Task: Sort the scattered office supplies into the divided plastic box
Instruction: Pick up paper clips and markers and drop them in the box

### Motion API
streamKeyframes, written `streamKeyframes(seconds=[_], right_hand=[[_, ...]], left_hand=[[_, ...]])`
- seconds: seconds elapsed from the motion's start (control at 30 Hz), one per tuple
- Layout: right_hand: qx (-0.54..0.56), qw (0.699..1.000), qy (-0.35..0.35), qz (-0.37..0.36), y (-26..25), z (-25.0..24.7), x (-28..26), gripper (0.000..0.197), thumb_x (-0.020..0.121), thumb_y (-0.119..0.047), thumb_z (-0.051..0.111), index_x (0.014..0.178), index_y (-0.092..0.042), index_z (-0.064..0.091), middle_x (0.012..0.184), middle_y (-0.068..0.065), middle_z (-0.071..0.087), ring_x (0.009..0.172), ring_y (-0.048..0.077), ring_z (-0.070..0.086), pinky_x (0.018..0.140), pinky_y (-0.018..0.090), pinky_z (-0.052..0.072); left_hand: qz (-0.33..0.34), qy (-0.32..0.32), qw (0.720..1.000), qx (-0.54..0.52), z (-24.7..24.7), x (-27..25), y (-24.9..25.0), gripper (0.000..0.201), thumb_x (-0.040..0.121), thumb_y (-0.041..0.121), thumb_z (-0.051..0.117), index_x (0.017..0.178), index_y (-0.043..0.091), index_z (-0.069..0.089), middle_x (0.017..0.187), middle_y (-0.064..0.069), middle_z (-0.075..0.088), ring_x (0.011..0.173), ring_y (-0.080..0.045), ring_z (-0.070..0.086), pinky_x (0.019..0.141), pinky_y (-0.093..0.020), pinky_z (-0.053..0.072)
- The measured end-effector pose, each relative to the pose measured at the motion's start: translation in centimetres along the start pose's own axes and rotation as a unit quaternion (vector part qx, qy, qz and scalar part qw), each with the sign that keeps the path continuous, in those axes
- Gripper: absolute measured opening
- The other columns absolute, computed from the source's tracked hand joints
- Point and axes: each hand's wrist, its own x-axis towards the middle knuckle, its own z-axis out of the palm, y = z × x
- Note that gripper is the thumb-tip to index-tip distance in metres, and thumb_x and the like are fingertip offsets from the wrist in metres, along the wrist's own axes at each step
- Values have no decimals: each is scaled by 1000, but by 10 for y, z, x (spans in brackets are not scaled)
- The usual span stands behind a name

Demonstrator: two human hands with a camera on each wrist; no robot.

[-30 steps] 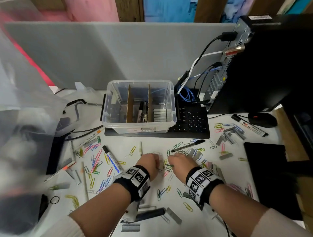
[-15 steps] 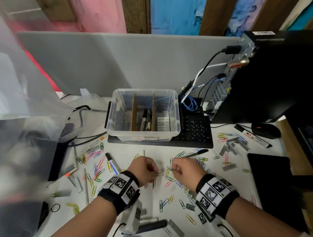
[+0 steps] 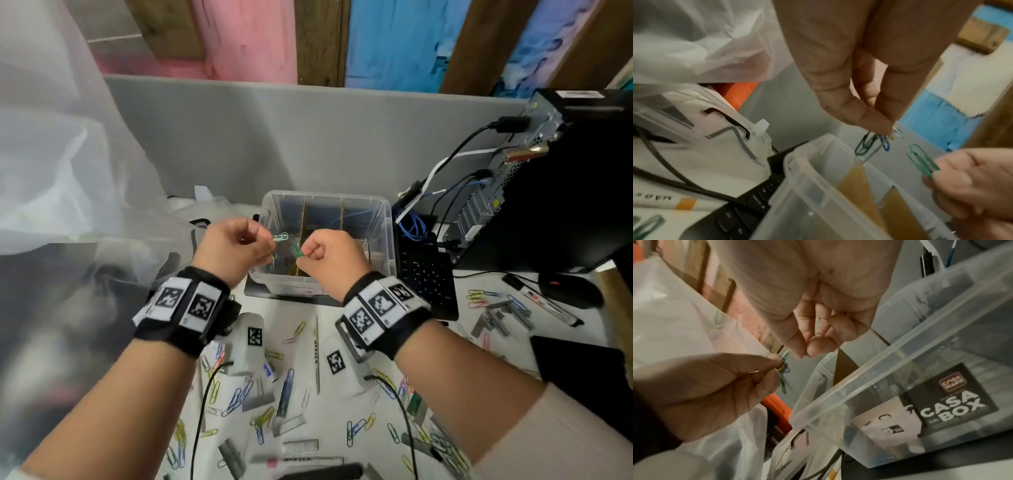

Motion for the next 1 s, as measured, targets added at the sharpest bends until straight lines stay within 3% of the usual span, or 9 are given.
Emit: streamKeyframes(seconds=[0.07, 0.2, 0.33, 0.43, 0.5, 0.6, 0.7, 0.83, 1.0], right_hand=[[-17, 1000, 11, 20, -4, 8, 11, 2, 79, -15, 71, 80, -15, 69, 72, -8, 62, 79, 14, 63, 78, 23, 49], [-43, 998, 0, 53, -5, 18, 24, 4, 81, -17, 70, 77, -19, 70, 79, -4, 69, 82, 16, 67, 84, 26, 53], [-56, 997, -10, 47, -2, 16, 26, 12, 83, -9, 63, 79, -16, 73, 81, -2, 70, 83, 20, 68, 83, 35, 56], [-46, 998, -10, 31, -2, 11, 20, 12, 83, -8, 63, 83, -17, 71, 72, -7, 65, 78, 13, 66, 83, 28, 54], [-39, 999, -29, 6, -5, 8, 10, 9, 82, -9, 64, 85, -15, 69, 71, -9, 63, 71, 3, 60, 73, 15, 50], [-44, 988, -146, -12, -7, 12, -17, 5, 85, -11, 64, 88, -12, 68, 81, -3, 65, 68, 1, 58, 60, 5, 47], [-132, 947, -292, 4, 3, 33, -39, 10, 88, -9, 58, 87, -8, 68, 84, 0, 66, 73, 16, 66, 66, 20, 54], [-273, 897, -347, 14, 27, 75, -46, 17, 89, -6, 53, 101, -7, 65, 108, 9, 63, 100, 26, 59, 85, 31, 50], [-331, 864, -374, 70, 39, 107, -56, 25, 85, -26, 66, 92, -10, 48, 98, 12, 57, 81, 24, 52, 56, 25, 40]], left_hand=[[-1, 9, 999, 38, 3, 14, -3, 11, 85, -5, 63, 78, 2, 61, 71, -9, 61, 61, -16, 61, 60, -17, 55], [12, 6, 990, 137, 6, 31, -13, 19, 82, -1, 65, 68, 12, 61, 70, -10, 66, 65, -22, 64, 69, -38, 58], [33, -23, 980, 196, 4, 31, -13, 15, 80, 5, 64, 69, 14, 64, 66, -5, 64, 62, -20, 59, 66, -30, 51], [11, -31, 989, 144, -8, 30, -17, 15, 84, 9, 63, 71, 17, 67, 73, -5, 67, 74, -29, 66, 77, -39, 57], [3, -31, 994, 104, -18, 24, -19, 19, 85, 8, 63, 70, 18, 66, 76, -9, 68, 72, -28, 65, 75, -41, 59], [-17, -21, 997, 76, -30, 3, -28, 14, 89, 4, 61, 77, 11, 65, 78, -12, 67, 68, -17, 62, 66, -26, 58], [-70, -47, 991, 109, -36, -18, -58, 9, 88, 8, 63, 79, 10, 64, 77, -6, 66, 70, -17, 62, 69, -31, 57], [-104, -79, 937, 324, -34, -31, -106, 7, 80, 16, 68, 79, 20, 62, 83, 2, 66, 80, -17, 62, 71, -26, 48], [-174, -161, 836, 496, -27, -50, -137, 46, 73, 33, 72, 112, 21, 51, 118, -4, 47, 104, -22, 52, 86, -33, 49]])
